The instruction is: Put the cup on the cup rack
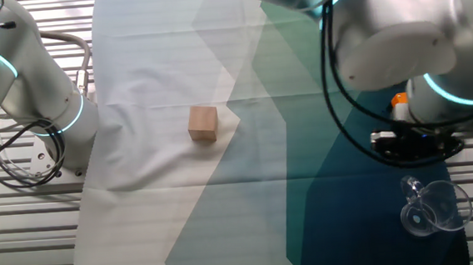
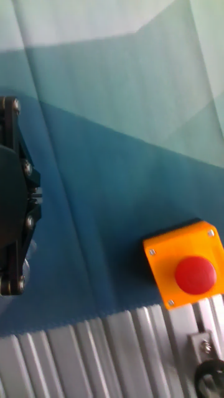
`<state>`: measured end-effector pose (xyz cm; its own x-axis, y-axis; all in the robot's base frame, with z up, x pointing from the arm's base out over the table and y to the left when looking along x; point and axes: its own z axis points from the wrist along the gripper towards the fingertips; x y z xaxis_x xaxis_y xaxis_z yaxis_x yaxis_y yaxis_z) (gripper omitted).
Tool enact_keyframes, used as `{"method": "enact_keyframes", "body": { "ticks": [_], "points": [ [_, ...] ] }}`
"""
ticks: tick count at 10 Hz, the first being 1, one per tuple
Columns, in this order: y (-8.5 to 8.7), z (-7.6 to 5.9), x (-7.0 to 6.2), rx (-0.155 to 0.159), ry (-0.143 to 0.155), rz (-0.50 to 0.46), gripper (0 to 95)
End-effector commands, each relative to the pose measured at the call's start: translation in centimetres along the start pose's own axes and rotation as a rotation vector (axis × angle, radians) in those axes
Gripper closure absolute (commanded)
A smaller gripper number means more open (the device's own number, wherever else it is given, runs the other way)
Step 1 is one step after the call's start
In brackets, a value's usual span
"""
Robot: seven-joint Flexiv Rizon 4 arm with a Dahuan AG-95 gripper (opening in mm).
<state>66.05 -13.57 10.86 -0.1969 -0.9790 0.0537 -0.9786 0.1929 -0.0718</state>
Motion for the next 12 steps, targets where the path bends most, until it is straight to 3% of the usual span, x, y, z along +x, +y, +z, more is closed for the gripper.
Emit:
{"method": "enact_keyframes", "body": {
  "ticks": [1,4,6,9,12],
  "points": [
    [-1.1,0.4,0.0,-0.002,0.004,-0.042,95.0],
    [-2.4,0.7,0.0,-0.006,0.004,-0.094,95.0],
    [-3.2,0.3,-0.4,-0.004,0.012,-0.183,95.0],
    [-3.3,0.4,-0.4,-0.009,0.013,-0.269,95.0],
    [-3.4,0.7,-0.4,-0.015,0.014,-0.272,95.0]
  ]
}}
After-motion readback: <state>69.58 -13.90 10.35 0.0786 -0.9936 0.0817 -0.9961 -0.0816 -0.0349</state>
